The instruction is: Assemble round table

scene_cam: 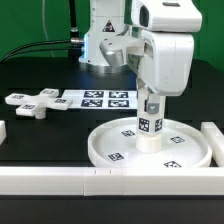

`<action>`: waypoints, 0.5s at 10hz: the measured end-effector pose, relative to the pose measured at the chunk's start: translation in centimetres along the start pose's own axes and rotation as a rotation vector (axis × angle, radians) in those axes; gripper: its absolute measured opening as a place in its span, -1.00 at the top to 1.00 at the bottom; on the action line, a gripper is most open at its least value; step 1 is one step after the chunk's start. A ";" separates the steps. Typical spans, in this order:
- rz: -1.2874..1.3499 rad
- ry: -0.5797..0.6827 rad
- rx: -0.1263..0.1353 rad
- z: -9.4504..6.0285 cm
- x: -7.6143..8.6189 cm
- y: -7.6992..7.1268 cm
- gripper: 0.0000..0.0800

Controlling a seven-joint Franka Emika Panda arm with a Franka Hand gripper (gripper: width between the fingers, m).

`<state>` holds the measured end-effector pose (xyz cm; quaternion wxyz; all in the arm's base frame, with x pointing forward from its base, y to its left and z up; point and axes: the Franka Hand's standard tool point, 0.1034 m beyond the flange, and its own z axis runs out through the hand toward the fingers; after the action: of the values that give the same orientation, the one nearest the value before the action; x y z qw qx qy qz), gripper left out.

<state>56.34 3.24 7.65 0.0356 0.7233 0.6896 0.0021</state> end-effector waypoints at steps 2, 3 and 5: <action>0.267 -0.002 0.008 0.0 0.1 -0.2 -0.03; 0.405 -0.005 0.013 0.1 0.2 -0.3 -0.03; 0.607 -0.006 0.017 0.1 0.3 -0.4 -0.03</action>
Offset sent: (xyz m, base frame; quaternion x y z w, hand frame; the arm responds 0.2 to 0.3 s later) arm -0.0113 0.0038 -0.0136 0.0564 -0.0269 0.2490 0.9665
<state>55.95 3.57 7.52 0.0295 0.8967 0.4416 0.0047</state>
